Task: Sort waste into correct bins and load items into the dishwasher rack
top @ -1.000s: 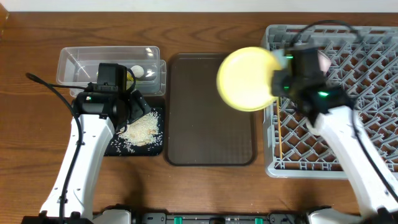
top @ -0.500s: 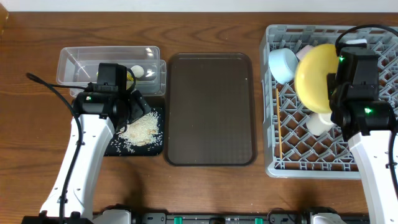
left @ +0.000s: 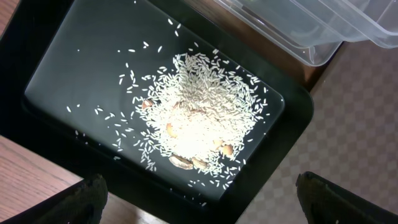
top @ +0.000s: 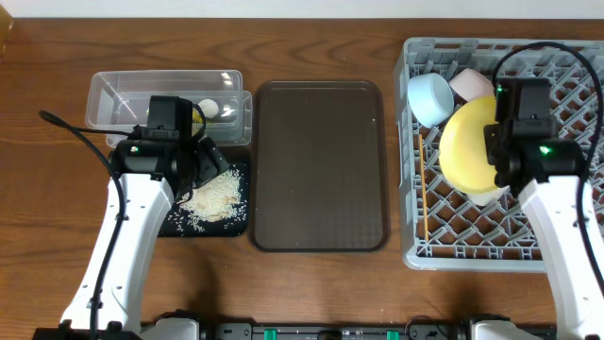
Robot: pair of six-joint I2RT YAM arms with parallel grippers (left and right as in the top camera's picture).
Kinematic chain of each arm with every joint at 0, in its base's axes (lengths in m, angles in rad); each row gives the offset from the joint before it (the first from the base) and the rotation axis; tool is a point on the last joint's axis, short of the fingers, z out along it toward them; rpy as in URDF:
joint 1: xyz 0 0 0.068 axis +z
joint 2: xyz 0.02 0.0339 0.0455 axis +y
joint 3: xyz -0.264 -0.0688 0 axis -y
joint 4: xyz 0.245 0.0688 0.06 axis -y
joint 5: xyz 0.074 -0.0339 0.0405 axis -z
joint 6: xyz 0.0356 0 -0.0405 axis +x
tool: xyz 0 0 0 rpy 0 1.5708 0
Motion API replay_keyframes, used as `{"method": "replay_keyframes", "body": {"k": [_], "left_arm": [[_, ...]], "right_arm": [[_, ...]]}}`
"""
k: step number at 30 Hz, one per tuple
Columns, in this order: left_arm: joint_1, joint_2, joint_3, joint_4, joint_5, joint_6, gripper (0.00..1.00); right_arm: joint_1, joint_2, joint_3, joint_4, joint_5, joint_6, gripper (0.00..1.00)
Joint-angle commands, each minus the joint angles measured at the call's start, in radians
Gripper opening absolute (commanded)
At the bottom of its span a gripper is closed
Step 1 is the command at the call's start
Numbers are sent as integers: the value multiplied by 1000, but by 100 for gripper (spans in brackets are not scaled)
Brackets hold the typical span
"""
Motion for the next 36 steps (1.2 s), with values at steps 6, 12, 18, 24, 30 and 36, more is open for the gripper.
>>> {"method": "replay_keyframes", "body": {"k": [6,12,18,24,30,36], "left_arm": [[5,-6,7,-3,-16,-5,100],[5,-6,8,2,-16,-3,99],[-6,-6,43,73,104,213,99],[-36,2,126,87,109,317,99],[-63,4,128,-43,155,363,99],[-63,-18,105,-150,122,349,99]], "right_arm": [[30,30,-1,18,-151,188,37],[24,-2,-1,98,-297,224,56],[-64,-43,0,135,-508,261,70],[-188,-50,0,102,-796,223,84],[-253,-50,0,-72,-776,250,90],[-263,-70,-3,-180,-709,272,90]]}}
